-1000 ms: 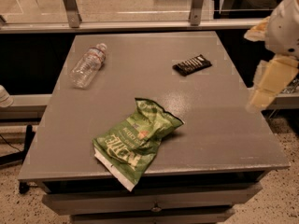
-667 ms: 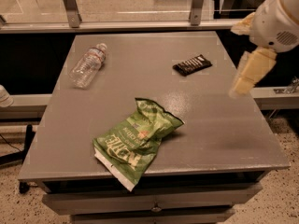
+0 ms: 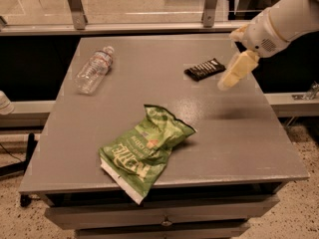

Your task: Move rxbar chocolate near green jalapeno chip bag

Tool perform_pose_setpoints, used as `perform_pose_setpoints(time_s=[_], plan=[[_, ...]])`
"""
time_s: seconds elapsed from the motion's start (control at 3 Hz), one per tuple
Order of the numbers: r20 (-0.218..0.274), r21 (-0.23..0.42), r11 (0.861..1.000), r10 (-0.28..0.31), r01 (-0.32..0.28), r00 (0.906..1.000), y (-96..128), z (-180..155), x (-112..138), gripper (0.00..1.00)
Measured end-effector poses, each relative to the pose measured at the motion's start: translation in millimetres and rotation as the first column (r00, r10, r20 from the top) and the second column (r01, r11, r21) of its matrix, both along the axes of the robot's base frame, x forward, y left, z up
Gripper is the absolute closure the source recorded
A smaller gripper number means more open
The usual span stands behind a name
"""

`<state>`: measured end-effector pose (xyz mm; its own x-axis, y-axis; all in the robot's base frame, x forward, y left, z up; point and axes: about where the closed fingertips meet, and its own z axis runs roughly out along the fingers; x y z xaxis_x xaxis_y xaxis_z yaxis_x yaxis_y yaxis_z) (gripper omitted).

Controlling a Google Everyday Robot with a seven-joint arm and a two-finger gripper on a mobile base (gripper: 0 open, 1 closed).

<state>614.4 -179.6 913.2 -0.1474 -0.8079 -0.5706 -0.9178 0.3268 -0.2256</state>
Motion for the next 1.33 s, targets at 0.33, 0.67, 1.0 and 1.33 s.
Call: perform_pose_setpoints(time_s=[0.33,0.67,1.0,1.33], plan=[[-0.014,0.095,0.994,-0.050,0.051,0.9986,0,-27,36,0.00],[-0.015,0.151,0.983,-0.101,0.102,0.9948,-2,-49,64,0.00],[-0.015,0.186,0.971,-0.151,0.151,0.9885,-5,-66,84,0.00],[-0.030,0.211,0.960,-0.183,0.185,0.9826,-2,-83,97,0.00]])
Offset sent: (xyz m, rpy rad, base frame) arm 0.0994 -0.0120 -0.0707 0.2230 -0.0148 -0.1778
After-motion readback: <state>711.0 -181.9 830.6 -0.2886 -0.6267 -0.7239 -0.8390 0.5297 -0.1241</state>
